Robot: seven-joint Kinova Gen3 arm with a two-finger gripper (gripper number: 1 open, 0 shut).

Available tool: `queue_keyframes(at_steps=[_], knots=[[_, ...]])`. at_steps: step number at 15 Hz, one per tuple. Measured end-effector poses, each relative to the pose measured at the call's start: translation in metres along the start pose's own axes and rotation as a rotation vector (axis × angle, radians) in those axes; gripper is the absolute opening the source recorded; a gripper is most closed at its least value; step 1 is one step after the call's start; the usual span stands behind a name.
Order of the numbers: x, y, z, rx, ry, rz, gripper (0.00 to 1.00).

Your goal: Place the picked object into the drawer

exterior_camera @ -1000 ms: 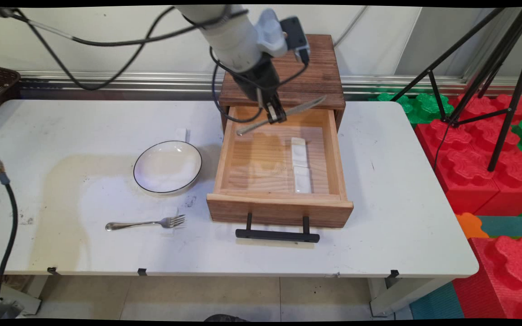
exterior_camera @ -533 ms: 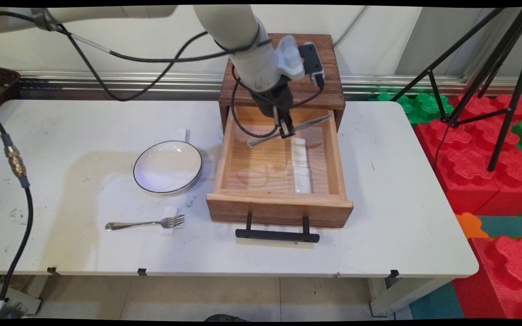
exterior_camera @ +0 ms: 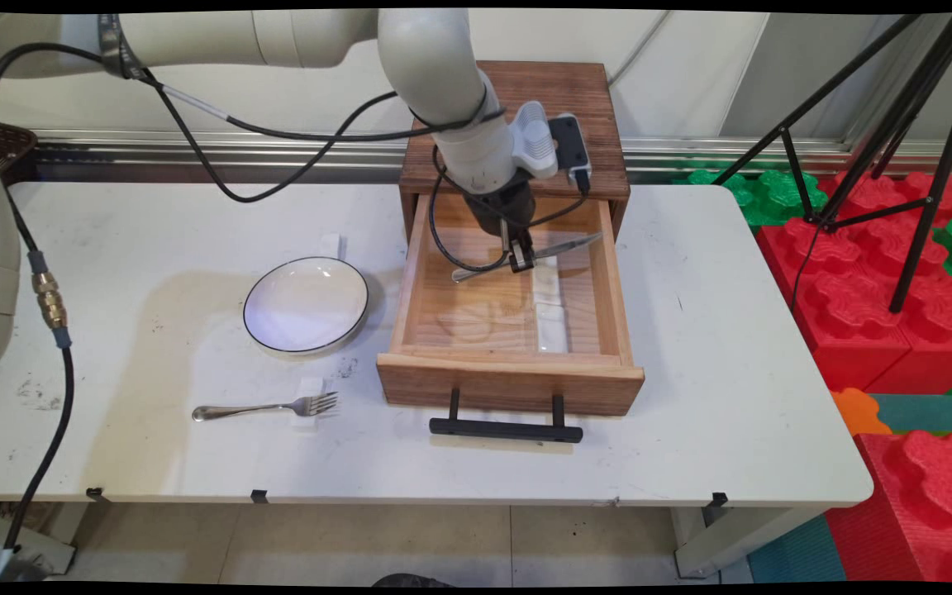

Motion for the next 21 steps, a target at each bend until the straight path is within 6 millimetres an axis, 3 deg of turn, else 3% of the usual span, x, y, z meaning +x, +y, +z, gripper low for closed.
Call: queue_keyframes(at_steps=[17,18,21], knots=[[-0.009,-0.001,0.034,-0.012,-0.036,0.062,0.0],[-0.008,0.0,0.035,-0.015,-0.034,0.067,1.0],[-0.007,0.001,0.036,-0.019,-0.031,0.074,1.0]])
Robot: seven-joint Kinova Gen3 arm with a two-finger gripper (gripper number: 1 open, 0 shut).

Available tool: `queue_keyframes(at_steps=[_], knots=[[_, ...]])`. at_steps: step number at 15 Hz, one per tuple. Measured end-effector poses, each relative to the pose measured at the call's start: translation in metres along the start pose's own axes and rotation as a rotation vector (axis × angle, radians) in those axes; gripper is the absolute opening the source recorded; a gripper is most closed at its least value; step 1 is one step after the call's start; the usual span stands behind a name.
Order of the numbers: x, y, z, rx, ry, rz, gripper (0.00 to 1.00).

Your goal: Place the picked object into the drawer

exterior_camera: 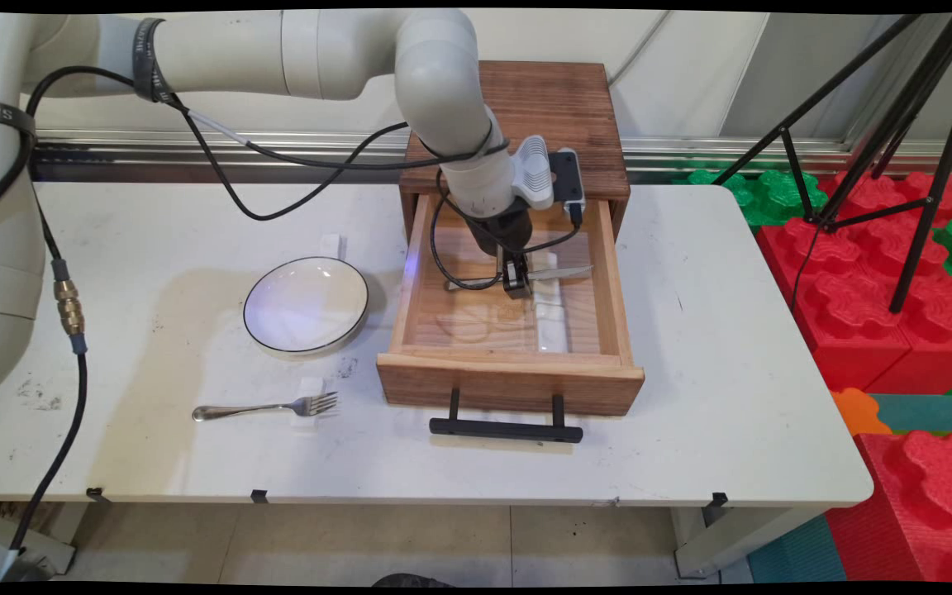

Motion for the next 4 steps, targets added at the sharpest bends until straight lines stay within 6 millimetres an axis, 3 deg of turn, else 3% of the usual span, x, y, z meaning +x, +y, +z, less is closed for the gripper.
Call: queue_keyframes(at_steps=[4], knots=[[0.0013,0.0004,0.001,0.006,0.005,-0.002,1.0]])
